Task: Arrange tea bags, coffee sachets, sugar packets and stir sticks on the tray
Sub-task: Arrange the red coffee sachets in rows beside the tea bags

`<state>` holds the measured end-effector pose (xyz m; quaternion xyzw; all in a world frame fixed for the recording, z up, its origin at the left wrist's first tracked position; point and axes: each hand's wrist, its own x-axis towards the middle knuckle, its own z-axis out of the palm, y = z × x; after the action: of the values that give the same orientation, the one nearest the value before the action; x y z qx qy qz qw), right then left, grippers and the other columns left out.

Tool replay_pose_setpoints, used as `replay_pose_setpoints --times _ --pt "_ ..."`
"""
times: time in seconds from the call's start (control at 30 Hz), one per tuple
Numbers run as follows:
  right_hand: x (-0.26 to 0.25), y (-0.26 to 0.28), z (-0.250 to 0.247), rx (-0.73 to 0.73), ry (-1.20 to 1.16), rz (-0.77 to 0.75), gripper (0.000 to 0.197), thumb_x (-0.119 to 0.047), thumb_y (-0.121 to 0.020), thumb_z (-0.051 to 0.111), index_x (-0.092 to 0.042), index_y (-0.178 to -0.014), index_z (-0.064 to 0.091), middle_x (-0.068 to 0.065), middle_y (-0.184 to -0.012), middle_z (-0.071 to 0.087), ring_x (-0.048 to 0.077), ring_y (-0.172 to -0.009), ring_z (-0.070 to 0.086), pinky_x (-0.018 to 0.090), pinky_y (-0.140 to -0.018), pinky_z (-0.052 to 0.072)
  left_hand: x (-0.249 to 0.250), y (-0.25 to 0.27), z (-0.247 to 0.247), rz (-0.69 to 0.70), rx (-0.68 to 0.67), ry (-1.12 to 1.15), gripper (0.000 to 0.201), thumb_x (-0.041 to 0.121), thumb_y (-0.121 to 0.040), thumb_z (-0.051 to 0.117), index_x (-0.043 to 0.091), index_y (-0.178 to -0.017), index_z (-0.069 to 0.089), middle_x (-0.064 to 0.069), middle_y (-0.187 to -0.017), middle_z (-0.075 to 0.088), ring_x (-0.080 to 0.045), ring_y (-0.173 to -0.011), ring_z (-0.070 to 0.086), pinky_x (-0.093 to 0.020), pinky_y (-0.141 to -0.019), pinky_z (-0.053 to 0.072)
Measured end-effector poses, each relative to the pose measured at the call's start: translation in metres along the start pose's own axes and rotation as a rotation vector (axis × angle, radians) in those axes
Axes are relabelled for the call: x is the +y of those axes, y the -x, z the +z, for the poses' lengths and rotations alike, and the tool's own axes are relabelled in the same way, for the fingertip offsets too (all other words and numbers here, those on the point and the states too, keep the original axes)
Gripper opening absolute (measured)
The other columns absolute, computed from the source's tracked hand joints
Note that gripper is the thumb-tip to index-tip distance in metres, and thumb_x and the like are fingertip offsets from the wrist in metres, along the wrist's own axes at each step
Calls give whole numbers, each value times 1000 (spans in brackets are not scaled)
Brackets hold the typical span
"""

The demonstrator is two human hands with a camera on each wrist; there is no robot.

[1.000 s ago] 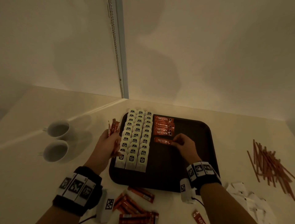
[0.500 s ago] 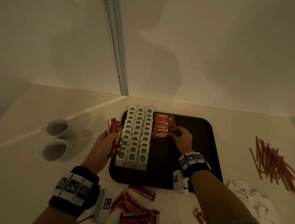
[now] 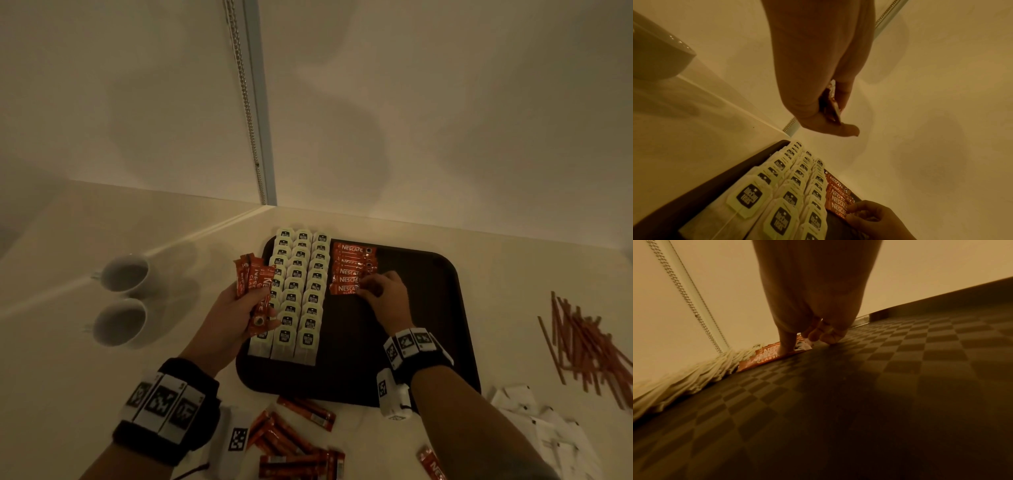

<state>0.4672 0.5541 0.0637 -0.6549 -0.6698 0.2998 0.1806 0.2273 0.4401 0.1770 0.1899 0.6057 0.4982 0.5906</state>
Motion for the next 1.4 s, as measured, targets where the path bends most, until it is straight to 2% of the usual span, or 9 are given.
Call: replay_pose_setpoints --times 0.33,0.5,0.63,0.83,1.0,1.1,1.17,1.27,1.4 --pt "-7 -1 0 34 1 5 25 -21 -82 69 -17 -105 62 -4 -112 43 6 -98 41 20 -90 35 -2 -2 -1 6 -5 22 12 14 -95 51 13 -106 57 -13 -87 60 -20 -75 63 -27 -62 59" --pt "-9 -1 0 57 2 11 24 -23 -82 70 -16 -103 61 -4 -110 44 6 -96 44 20 -88 35 -5 -4 -1 34 -30 -56 19 15 -94 54 10 -111 59 -13 -95 66 -19 -79 67 -42 -82 56" --pt "-8 1 -1 58 15 0 24 -23 -82 69 -15 -103 61 -4 -109 45 5 -95 43 19 -87 35 -7 -6 1 43 -18 -82 19 15 -93 56 10 -110 61 -8 -95 69 -24 -91 66 -46 -85 54" --pt "-35 6 -11 72 -155 -79 13 -28 -86 65 -20 -95 59 -6 -99 52 2 -85 50 26 -86 48 -6 -15 14 56 3 -64 13 13 -92 58 13 -104 63 -8 -95 70 -23 -86 67 -36 -67 55" --pt "-105 43 -26 -411 -536 -178 29 -21 -83 68 -14 -108 54 1 -98 62 11 -86 64 26 -73 56 -5 -21 34 93 0 -120 23 17 -90 63 12 -112 64 -9 -101 71 -24 -90 70 -42 -74 59" --pt "-122 60 -24 -354 -598 -173 30 -8 -82 68 -6 -106 51 9 -104 61 14 -84 65 21 -64 56 -4 -20 40 95 -22 -55 19 17 -91 61 13 -110 63 -7 -97 72 -20 -83 71 -31 -61 57" --pt "-124 65 -27 -319 -615 -155 23 -5 -84 65 -7 -105 55 9 -104 62 15 -83 66 24 -66 58 -2 -19 39 50 -29 -11 12 15 -92 59 12 -103 62 3 -79 72 -12 -65 68 -26 -55 53" --pt "-124 69 -35 -316 -634 -143 18 -8 -89 60 -9 -106 61 6 -95 65 3 -69 62 17 -63 54 -2 -17 30 18 -25 16 5 13 -89 62 15 -85 60 8 -53 56 -7 -45 48 -20 -45 41" --pt "-122 73 -46 -317 -701 -89 15 -7 -90 57 -10 -103 65 -1 -86 65 -1 -66 62 13 -65 51 -3 -14 25 12 -49 48 9 17 -85 69 14 -92 65 7 -64 64 -5 -50 54 -19 -48 46"
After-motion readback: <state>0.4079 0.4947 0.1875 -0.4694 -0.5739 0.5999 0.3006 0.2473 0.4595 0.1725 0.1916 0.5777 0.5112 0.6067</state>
